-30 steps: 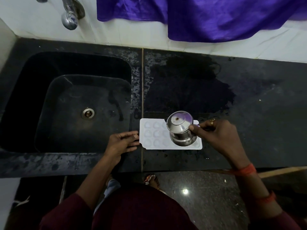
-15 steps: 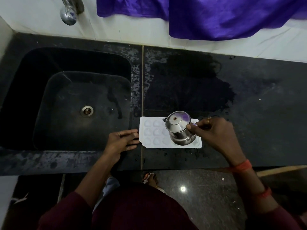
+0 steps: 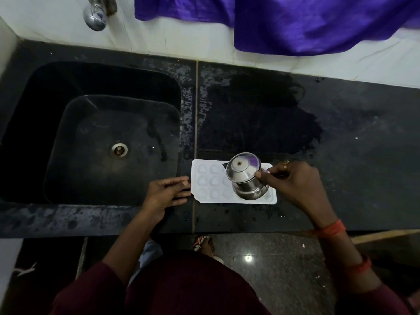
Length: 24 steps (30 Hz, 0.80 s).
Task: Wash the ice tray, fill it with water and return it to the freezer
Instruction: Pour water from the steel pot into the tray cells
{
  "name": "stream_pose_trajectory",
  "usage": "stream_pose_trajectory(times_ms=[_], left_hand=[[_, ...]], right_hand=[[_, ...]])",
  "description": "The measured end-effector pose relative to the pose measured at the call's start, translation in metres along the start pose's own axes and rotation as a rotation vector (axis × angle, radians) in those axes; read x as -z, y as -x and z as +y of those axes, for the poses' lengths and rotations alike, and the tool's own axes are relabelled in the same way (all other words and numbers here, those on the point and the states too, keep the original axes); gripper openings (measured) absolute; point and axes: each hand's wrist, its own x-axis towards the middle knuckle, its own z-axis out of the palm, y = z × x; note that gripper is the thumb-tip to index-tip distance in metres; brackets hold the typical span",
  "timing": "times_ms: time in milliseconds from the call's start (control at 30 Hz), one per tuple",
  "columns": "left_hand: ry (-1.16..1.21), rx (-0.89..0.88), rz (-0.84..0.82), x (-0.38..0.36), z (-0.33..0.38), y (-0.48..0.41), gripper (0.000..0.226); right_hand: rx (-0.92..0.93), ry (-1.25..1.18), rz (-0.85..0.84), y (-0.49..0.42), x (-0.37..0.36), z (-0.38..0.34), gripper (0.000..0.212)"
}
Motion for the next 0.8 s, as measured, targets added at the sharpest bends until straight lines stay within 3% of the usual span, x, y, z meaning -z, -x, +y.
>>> stream_pose_trajectory(times_ms=[800], left_hand=[[-0.015, 0.034, -0.007, 0.0028, 0.0044, -0.0008, 0.019]], right_hand=[[-0.012, -0.001, -0.022, -0.0006, 0.0023, -0.0036, 0.022]])
